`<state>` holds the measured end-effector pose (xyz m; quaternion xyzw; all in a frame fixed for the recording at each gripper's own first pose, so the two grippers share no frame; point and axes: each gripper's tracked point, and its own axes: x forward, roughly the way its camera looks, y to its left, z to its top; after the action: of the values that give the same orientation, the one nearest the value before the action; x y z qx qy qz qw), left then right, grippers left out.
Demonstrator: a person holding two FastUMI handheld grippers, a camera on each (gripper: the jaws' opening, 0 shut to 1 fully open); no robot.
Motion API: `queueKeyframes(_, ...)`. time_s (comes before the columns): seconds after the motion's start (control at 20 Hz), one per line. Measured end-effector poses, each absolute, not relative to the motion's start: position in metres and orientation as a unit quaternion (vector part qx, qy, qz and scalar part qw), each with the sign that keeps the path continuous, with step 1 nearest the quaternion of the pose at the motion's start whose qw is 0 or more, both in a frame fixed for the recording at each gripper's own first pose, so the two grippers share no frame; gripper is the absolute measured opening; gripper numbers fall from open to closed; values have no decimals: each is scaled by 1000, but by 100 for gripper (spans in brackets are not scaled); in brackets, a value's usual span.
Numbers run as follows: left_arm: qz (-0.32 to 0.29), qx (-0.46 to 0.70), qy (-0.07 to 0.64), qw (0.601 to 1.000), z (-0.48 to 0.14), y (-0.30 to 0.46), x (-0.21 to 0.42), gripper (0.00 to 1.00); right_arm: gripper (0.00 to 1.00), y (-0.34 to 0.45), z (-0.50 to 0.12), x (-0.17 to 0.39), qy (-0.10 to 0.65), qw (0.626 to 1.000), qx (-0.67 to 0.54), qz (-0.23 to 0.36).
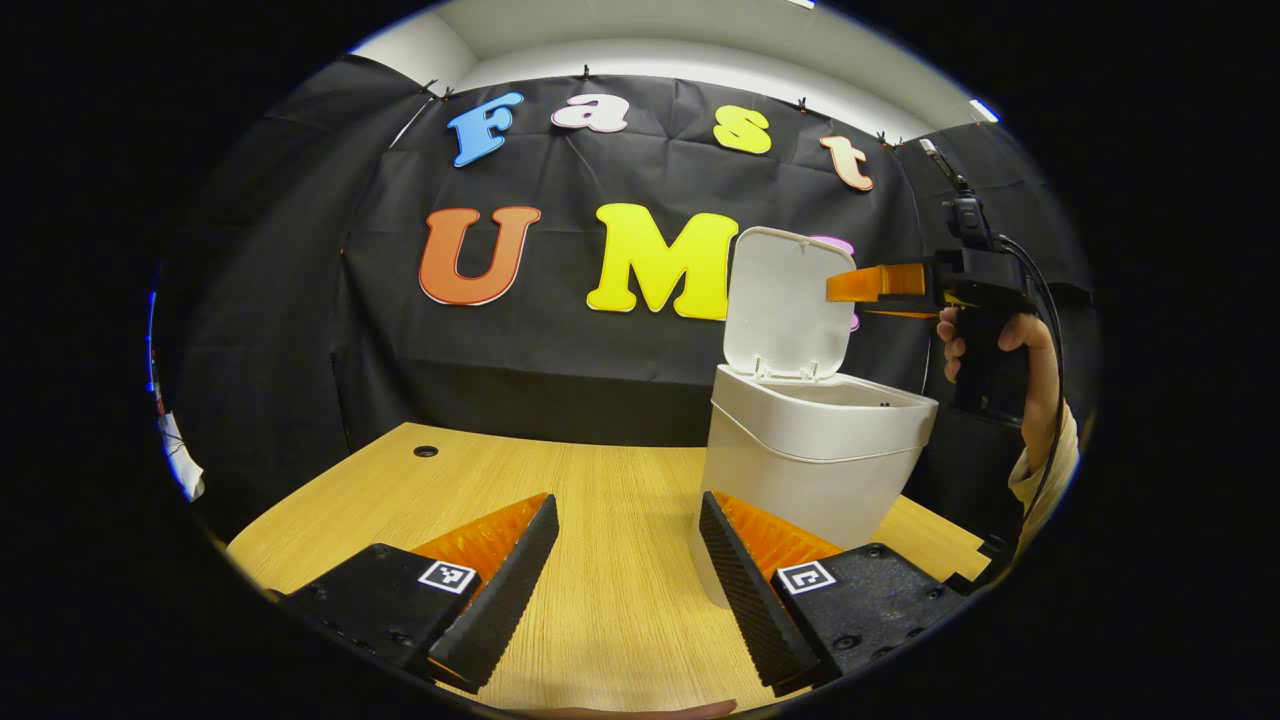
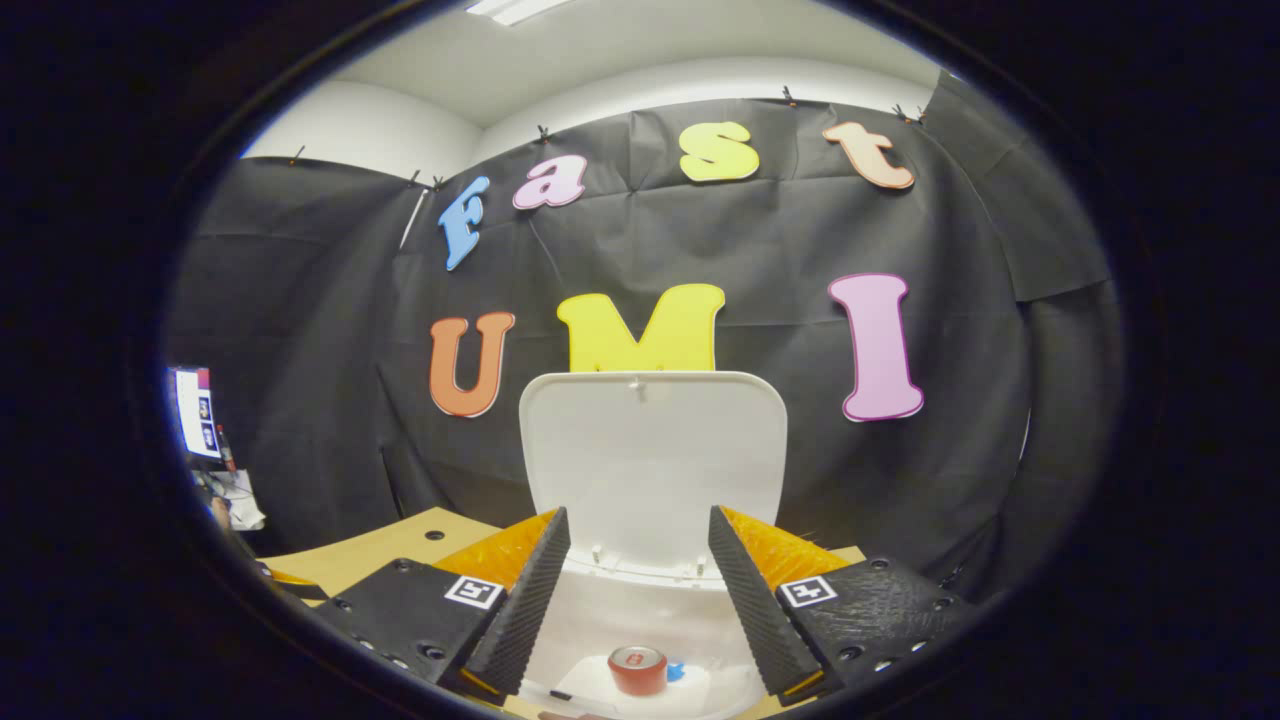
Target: Press the lid of the desktop garbage bin to open it, pick up the crumpled paper on the desktop and throw it into the bin, then pick up the pop can on the desktop and drop it into the bin, and finally close the garbage bin lid.
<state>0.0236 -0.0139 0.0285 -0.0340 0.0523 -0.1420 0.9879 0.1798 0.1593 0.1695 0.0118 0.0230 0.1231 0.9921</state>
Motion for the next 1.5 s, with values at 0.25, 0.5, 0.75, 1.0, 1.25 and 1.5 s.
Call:
queueKeyframes(0.25,-146,-28,60,987,26,-13,26,93,84,150,205,176,7,993,18,117)
queueKeyframes(0.5,-138,-15,64,988,26,-7,25,93,84,139,282,168,-55,994,5,99)
queueKeyframes(0.75,-124,-6,52,991,32,0,28,94,83,136,341,162,-85,995,2,46)
queueKeyframes(1.0,-119,-25,70,990,27,2,28,94,84,156,355,195,-69,997,0,26)
queueKeyframes(1.25,-117,-29,72,990,22,6,23,94,87,167,305,252,-6,1000,-23,6)
queueKeyframes(1.5,-106,-21,64,992,22,21,21,94,92,171,260,279,62,998,5,24)
